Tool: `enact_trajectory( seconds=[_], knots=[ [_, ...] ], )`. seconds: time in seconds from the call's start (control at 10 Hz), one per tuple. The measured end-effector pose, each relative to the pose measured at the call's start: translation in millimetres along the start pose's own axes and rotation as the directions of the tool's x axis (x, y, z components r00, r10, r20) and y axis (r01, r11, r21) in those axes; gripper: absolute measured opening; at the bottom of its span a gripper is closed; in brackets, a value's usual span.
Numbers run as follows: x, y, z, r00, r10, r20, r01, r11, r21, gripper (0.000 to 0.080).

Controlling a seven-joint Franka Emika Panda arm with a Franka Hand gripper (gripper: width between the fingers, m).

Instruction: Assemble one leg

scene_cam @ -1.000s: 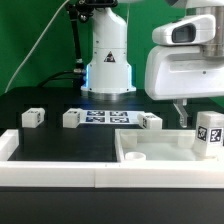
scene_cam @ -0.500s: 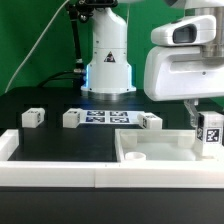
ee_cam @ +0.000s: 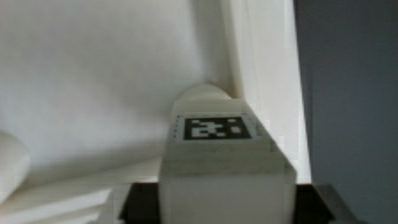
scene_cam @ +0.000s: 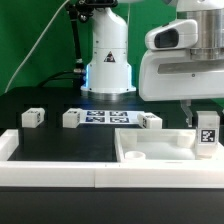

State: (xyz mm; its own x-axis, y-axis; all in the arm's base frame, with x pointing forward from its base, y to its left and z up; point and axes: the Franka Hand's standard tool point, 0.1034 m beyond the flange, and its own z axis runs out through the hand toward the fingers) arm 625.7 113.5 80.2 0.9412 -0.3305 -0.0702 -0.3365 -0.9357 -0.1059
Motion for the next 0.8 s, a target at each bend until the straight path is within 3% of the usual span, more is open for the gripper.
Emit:
enact_trajectory(
  seconds=[0.1,0.3,0.6,0.8],
  knots=[
    [1.2,0.7,-0.3,0.992,0.124,0.001,-0.124,0.992,0.013,0.0291],
    [1.0,0.2,0.5,0.932,0.363,-0.005,-0.363,0.932,0.008,0.0291],
    [1.5,-1.0,1.0,0.762,0.647,-0.016,-0.647,0.762,0.016,0.0291],
    [0.5,-2.0,1.2,0.571,0.821,-0.021,-0.821,0.571,0.018,0.0291]
  ],
)
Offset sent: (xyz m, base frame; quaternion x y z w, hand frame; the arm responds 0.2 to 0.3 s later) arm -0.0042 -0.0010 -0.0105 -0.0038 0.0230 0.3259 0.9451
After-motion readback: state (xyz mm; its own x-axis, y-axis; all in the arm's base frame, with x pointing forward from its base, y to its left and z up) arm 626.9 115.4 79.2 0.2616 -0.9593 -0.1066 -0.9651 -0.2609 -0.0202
